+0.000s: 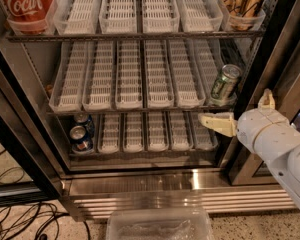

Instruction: Pick green can from middle shelf of fridge

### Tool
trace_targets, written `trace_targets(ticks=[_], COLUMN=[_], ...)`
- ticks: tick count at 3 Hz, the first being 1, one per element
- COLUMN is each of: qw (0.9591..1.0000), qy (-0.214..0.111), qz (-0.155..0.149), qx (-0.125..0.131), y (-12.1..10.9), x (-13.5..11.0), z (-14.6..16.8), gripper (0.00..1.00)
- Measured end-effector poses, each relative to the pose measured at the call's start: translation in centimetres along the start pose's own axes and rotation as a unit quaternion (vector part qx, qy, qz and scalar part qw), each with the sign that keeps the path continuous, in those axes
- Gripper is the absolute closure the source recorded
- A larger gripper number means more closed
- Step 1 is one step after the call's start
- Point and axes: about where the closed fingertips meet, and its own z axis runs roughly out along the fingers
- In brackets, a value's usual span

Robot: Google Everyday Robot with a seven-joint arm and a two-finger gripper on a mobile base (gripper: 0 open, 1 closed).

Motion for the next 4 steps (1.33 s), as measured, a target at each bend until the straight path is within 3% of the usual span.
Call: trace_targets(ticks=[2,4], qw=[0.9997,0.9984], qy=[-0.021,-0.044], qz=[-0.004,-0.011], qx=[0.015,0.033], y=[0.9,2.6], x=[0.3,1.1], z=[-1.2,-0.2], gripper=[0.4,0.38])
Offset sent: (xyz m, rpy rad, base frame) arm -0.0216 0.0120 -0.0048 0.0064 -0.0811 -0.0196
